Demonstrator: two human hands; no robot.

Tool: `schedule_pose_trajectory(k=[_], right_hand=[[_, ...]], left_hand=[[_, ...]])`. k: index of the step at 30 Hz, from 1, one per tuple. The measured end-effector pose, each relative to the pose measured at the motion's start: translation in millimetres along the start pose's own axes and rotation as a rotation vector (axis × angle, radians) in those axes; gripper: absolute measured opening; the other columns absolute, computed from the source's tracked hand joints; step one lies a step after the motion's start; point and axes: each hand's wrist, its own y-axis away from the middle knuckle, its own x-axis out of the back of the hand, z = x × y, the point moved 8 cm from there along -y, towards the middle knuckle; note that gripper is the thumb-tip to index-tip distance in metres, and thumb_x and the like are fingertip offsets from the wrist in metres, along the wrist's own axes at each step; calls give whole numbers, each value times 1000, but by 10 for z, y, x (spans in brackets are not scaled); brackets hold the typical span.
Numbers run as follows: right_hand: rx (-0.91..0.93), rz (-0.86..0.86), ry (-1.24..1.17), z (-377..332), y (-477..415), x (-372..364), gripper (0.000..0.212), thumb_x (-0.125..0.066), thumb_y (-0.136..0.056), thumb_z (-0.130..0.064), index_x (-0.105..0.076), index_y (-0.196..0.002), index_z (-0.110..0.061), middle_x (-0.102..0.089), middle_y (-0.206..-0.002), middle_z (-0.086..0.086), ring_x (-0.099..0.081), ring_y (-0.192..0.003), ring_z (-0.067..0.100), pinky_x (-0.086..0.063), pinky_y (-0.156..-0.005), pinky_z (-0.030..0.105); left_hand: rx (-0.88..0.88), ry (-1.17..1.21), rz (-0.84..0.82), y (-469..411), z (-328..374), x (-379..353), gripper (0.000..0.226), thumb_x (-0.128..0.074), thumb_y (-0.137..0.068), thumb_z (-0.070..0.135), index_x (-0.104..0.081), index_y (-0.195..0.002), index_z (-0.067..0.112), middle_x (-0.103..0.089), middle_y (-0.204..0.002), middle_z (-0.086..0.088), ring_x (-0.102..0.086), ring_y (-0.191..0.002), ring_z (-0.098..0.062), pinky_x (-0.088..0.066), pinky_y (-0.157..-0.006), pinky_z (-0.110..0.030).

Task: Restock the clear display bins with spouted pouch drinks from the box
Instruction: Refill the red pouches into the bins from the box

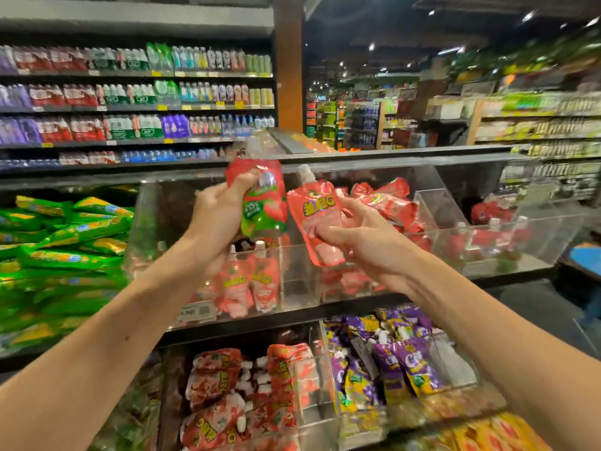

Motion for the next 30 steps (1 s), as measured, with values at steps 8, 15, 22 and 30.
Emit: schedule_pose_trajectory(k=[8, 15, 22, 30], right_hand=[[-52, -58, -160, 28, 13, -145, 29, -57, -99, -15, -53, -126, -6, -69, -83, -1, -63, -69, 9, -51, -54, 22], [-55, -1, -98, 109, -56, -411, 39, -49, -103, -30, -60, -126, 0, -69, -117, 23, -66, -109, 35, -54, -93, 54], [-97, -160, -159, 59, -108, -856, 36, -54, -100, -33, -66, -118, -4, -72, -108, 12, -68, -96, 23, -59, -88, 38], [-105, 52, 318, 115, -713, -1092, 23, -60, -93, -21, -68, -75, -8, -59, -66, 10, -51, -60, 22, -43, -65, 34]], left_hand=[[310, 274, -195, 246, -379, -246, 39, -64, -92, 43, -69, -111, 9, -68, -97, -11, -62, -72, -18, -52, -67, -34], [152, 113, -175, 428, -65, -173, 38, -58, -97, 34, -67, -116, 2, -75, -101, -18, -75, -87, -29, -62, -76, -44], [215, 284, 18, 271, -36, 313, 44, -60, -96, 34, -60, -127, 3, -74, -105, -18, -75, -90, -28, -61, -62, -38], [94, 91, 189, 91, 116, 1097, 28, -59, -97, 37, -67, -109, 12, -77, -98, -7, -75, -77, -18, -61, -66, -30]])
